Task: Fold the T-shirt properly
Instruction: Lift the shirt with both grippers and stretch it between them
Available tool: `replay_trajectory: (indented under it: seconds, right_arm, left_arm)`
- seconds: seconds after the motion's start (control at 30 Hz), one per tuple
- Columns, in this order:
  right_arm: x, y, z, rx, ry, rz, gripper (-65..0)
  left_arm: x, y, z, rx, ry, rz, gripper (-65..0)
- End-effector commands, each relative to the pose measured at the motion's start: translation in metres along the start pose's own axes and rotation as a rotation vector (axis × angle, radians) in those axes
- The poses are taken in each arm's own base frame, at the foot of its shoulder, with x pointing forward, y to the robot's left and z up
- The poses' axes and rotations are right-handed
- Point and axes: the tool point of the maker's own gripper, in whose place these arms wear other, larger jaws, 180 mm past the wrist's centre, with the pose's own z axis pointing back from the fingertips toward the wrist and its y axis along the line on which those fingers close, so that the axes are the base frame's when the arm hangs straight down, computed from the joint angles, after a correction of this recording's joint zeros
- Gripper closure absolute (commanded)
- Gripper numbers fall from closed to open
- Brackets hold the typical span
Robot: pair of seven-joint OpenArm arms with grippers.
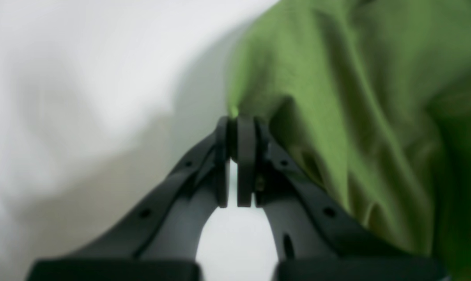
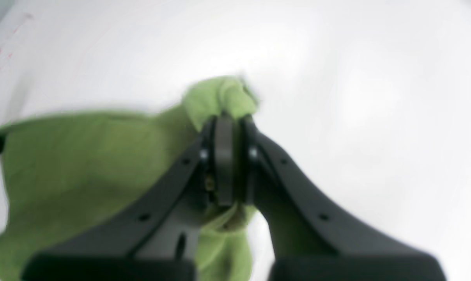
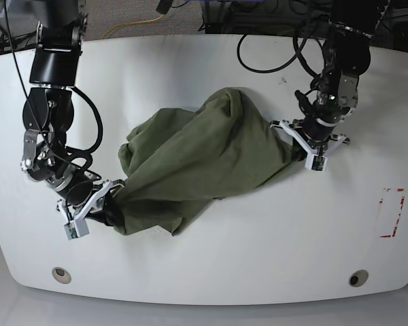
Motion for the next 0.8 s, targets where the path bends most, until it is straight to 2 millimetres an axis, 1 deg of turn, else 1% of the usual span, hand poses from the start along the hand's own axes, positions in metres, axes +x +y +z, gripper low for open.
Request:
replay_trajectory:
  seconds: [0.0, 0.07, 0.17, 0.2, 0.27, 0.3, 0.37, 0.43, 0.47, 0.53, 0.77]
  right_arm:
    - [0.043, -0.009, 0.006, -0.011, -0.098, 0.037, 0.0]
    - [0.055, -0.015, 0.003, -0.016, -0.114, 0.033, 0.0]
    - [0.075, -0.024, 0.002, -0.029, -0.139, 0.036, 0.0]
    - [0.081, -0.027, 0.002, -0.032, -0.143, 0.039, 0.0]
    - [0.095, -0.024, -0.002, -0.022, -0.154, 0.057, 0.0]
    - [0.1, -0.023, -0.004, -0.019, -0.157, 0.066, 0.0]
    - [0.117, -0.023, -0.004, -0.019, -0.164, 0.103, 0.0]
    - [0.128, -0.021, -0.004, -0.018, -0.175, 0.126, 0.0]
    - [0.136, -0.019, -0.004, -0.014, -0.183, 0.14, 0.0]
    - [0.149, -0.017, -0.002, -0.015, -0.197, 0.164, 0.0]
    - [0.205, -0.015, 0.013, -0.041, -0.245, 0.293, 0.0]
  left_arm:
    - [0.038, 0.015, 0.011, 0.028, -0.109, -0.033, -0.4]
    - [0.051, 0.025, 0.018, 0.049, -0.139, -0.05, -0.4]
    - [0.064, 0.036, 0.025, 0.074, -0.172, -0.068, -0.4]
    - [0.071, 0.04, 0.027, 0.084, -0.191, -0.071, -0.4]
    - [0.093, 0.044, 0.032, 0.096, -0.245, -0.078, -0.4]
    - [0.099, 0.046, 0.034, 0.103, -0.26, -0.079, -0.4]
    - [0.117, 0.057, 0.042, 0.135, -0.31, -0.072, -0.4]
    - [0.126, 0.064, 0.048, 0.154, -0.34, -0.064, -0.4]
    - [0.135, 0.067, 0.052, 0.164, -0.363, -0.064, -0.4]
    - [0.148, 0.069, 0.056, 0.17, -0.395, -0.066, -0.4]
    - [0.197, 0.074, 0.068, 0.188, -0.51, -0.087, -0.4]
